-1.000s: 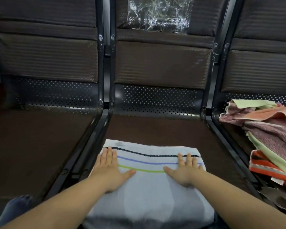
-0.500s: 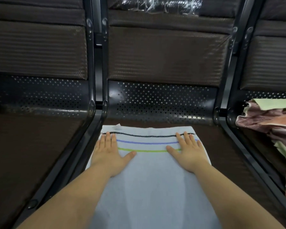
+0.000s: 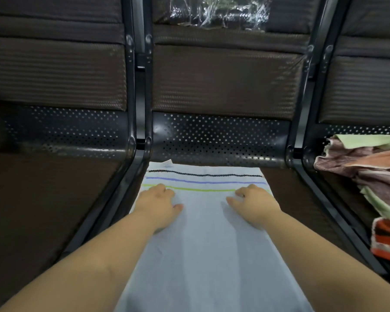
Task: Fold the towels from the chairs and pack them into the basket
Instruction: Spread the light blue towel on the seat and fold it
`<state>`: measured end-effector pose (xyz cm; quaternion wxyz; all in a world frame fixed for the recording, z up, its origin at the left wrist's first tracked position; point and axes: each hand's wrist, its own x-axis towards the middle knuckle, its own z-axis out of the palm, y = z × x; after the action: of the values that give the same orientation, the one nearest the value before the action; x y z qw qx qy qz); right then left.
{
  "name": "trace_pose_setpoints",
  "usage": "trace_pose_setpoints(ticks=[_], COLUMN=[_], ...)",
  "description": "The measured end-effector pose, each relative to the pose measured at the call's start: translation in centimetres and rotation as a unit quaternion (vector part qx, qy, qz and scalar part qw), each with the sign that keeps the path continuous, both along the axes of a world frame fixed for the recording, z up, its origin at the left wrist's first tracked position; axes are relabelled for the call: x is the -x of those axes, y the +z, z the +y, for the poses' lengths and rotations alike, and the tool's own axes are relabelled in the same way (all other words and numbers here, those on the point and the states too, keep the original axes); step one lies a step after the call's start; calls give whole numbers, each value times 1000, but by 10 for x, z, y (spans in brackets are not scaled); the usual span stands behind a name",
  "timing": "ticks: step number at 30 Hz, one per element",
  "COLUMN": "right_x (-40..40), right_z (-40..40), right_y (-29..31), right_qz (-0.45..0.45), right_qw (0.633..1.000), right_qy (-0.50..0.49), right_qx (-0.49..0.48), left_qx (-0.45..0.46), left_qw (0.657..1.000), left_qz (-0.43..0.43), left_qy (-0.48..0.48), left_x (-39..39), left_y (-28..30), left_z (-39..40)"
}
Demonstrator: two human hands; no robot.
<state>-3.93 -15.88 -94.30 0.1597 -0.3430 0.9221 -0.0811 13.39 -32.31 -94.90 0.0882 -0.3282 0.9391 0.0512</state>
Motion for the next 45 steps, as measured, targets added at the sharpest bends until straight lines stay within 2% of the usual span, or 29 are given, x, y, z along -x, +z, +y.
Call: trace_pose_setpoints(ticks=[5,10,12,16,19,24,27,29,30,32,33,37,41,45], right_x=[-52,-76,-76,-71,-67,-74,-71,-68,-68,-64,-63,-52,-53,-57], right_z=[32,73,87,114,123,128,128,129,131,138,142,163,175,177], right_y=[35,52,50,50,53,58,55,55,56,60,63,69,71,74], right_qz=[-14,-24,-22,-49,-70,-159,-210,-257,-277,-303,-312,-333,-357,-349], right_qw=[986,977,983,991,984,971,963,941,930,918,915,919,922,934], right_qy=[97,67,29,-66,-117,-154,-170,-206,-217,-218,-215,-173,-112,-55], right_qx=[-134,-203,-177,-108,-116,-96,-6,78,105,133,136,125,102,55], left_qx=[-52,-37,-37,-125,-143,-182,-208,-246,-283,-352,-367,-411,-457,-491], left_qw=[988,982,985,974,970,963,956,941,922,881,872,849,845,830], left_qz=[-143,-182,-150,-55,-30,-8,24,96,137,198,210,237,214,204], left_qy=[-22,33,78,181,195,199,206,213,225,246,247,232,178,170], left_x=[-34,-80,-99,-129,-136,-143,-147,-146,-145,-147,-151,-172,-185,-184], left_y=[34,59,59,53,53,49,52,54,56,57,57,52,46,45], left_z=[45,66,62,57,57,54,51,50,51,49,46,31,28,36])
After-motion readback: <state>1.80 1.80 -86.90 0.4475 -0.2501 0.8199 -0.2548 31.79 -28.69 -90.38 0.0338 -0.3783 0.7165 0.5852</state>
